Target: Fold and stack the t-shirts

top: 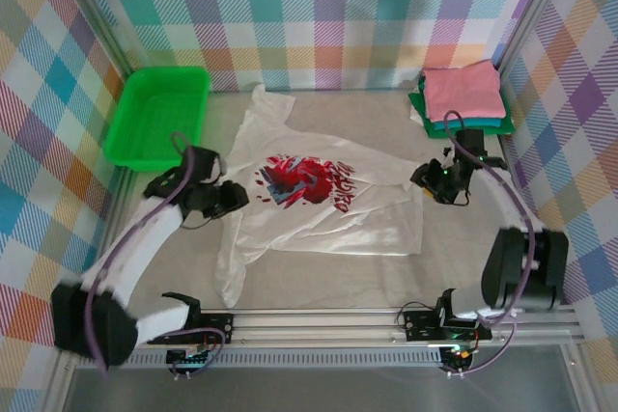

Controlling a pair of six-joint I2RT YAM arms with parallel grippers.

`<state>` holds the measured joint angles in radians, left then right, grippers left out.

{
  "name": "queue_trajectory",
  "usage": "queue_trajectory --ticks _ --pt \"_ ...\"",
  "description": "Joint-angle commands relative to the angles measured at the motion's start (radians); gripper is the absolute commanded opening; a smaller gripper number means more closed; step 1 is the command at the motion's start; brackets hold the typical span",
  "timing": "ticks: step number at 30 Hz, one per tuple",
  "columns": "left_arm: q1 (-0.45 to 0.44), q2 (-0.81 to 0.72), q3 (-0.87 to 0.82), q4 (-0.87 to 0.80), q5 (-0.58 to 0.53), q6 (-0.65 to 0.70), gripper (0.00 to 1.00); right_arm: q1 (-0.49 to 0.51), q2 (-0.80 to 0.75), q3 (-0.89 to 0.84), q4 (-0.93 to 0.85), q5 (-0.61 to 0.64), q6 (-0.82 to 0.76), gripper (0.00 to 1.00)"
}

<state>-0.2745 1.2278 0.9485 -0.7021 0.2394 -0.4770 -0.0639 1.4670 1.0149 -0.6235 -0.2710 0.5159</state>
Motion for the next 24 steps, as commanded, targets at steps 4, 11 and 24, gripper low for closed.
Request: queue_trajectory --ticks 4,11,24 --pt "-0.099 0.165 0.044 0.221 -0.098 0.038 0.30 -0.006 0.233 0.162 0.150 0.015 -0.004 0.44" --pt "-0.179 0.259 0.019 0.298 -0.142 0.043 0.30 -0.007 0.443 0.289 0.191 -0.062 0.008 0.38" --pt "-0.198 0.321 0.003 0.316 -0.216 0.058 0.28 -0.005 0.450 0.267 0.225 -0.090 0.022 0.40"
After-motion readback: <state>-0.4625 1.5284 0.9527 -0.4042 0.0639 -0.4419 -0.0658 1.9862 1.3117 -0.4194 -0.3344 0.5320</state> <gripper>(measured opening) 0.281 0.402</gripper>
